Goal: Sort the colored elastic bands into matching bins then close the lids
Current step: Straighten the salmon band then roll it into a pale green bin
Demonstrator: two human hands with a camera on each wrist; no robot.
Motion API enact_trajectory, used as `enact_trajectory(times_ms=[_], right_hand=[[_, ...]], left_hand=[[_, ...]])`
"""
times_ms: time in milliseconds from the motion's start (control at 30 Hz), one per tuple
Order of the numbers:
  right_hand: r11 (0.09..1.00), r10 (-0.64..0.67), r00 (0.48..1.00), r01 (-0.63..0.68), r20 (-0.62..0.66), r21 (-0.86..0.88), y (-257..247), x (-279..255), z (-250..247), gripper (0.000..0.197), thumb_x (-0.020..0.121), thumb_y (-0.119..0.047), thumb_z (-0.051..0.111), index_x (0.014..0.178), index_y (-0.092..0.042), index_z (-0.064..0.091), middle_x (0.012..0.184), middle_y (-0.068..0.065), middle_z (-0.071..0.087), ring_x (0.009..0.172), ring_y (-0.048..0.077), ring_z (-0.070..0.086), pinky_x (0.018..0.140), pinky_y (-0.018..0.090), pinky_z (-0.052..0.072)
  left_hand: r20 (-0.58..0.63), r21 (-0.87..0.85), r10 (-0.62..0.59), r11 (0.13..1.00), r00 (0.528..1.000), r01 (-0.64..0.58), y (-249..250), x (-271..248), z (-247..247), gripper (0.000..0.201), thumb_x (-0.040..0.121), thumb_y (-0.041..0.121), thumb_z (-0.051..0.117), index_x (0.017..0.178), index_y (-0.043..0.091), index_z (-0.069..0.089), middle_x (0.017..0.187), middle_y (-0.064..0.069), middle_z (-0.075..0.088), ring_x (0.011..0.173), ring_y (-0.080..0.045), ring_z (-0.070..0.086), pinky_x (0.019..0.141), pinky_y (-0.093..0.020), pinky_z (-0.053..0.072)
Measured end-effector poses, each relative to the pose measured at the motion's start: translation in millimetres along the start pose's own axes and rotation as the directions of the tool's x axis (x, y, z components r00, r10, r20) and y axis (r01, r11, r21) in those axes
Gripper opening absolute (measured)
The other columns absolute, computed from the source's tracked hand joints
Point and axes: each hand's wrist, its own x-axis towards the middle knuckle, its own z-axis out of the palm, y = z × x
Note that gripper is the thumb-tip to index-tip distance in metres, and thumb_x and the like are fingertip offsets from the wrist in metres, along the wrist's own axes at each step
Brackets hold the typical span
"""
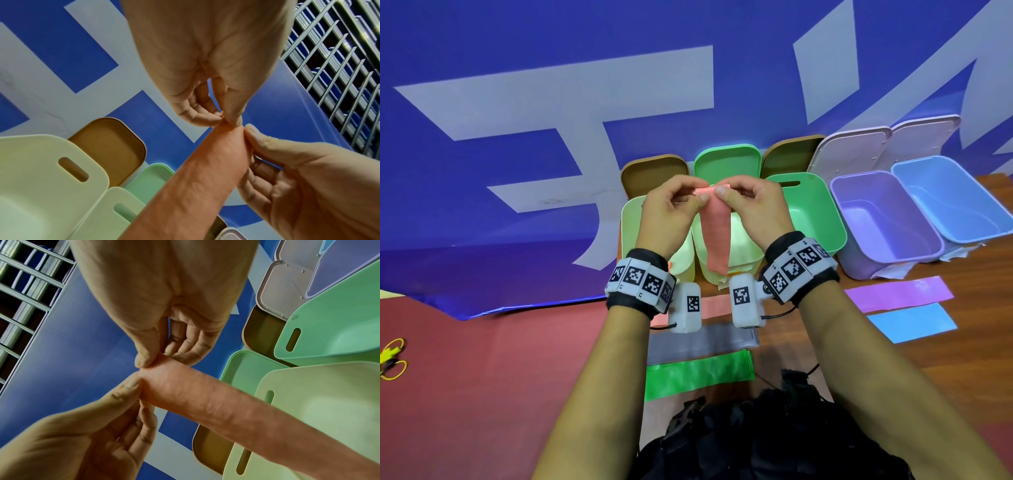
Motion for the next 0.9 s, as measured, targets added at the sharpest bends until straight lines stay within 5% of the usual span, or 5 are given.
enact_trajectory(times_ms=[200,367,567,733,900], right_hand=[[0.997,0.035,0.999,-0.035,0.003,0.065,-1.6,-1.0,-1.2,0.022,0.088,-0.008,0.072,0.109,-0.01,0.073,0.09,0.005,0.07,0.09,0.015,0.067,0.09,0.032,0.057],[0.999,0.0,1.0,-0.001,0.023,0.044,-2.4,-2.4,-2.5,0.018,0.086,-0.001,0.07,0.097,-0.015,0.072,0.09,0.004,0.071,0.088,0.015,0.066,0.087,0.029,0.057],[0.999,0.005,1.0,-0.006,0.007,0.033,-1.1,-1.0,-1.0,0.02,0.086,-0.001,0.07,0.088,-0.021,0.071,0.08,-0.002,0.068,0.079,0.013,0.063,0.084,0.035,0.055],[1.0,0.014,1.0,-0.014,0.012,0.02,-0.7,-1.8,-0.6,0.012,0.088,-0.003,0.068,0.094,-0.013,0.074,0.09,0.018,0.071,0.079,0.016,0.063,0.08,0.035,0.055],[1.0,0.021,1.0,-0.021,0.016,0.014,1.3,-1.6,-0.4,0.011,0.09,-0.006,0.068,0.097,-0.006,0.076,0.091,0.018,0.072,0.077,0.012,0.062,0.074,0.024,0.053]], left_hand=[[-0.011,0.026,-0.007,1.0,1.0,0.008,-0.7,-1.5,1.0,0.013,0.092,0.014,0.065,0.1,0.01,0.074,0.095,-0.001,0.074,0.092,-0.014,0.068,0.085,-0.031,0.055],[-0.029,0.01,-0.025,1.0,0.999,0.025,1.1,-2.4,0.5,0.015,0.095,0.015,0.062,0.099,0.009,0.075,0.093,-0.004,0.075,0.085,-0.009,0.066,0.075,-0.028,0.055],[0.018,-0.003,-0.017,1.0,1.0,0.017,-3.6,-1.0,-0.6,0.028,0.084,0.01,0.07,0.112,0.016,0.069,0.105,-0.011,0.07,0.101,-0.027,0.064,0.092,-0.038,0.054],[0.02,0.013,0.027,1.0,0.999,-0.027,-2.2,-2.4,0.2,0.021,0.086,0.003,0.066,0.104,0.012,0.07,0.101,-0.002,0.072,0.097,-0.019,0.066,0.087,-0.027,0.052],[0.011,0.033,0.023,0.999,1.0,-0.024,-4.0,-2.7,0.5,0.019,0.087,0.005,0.065,0.104,0.011,0.07,0.1,-0.003,0.072,0.096,-0.02,0.065,0.086,-0.026,0.051]])
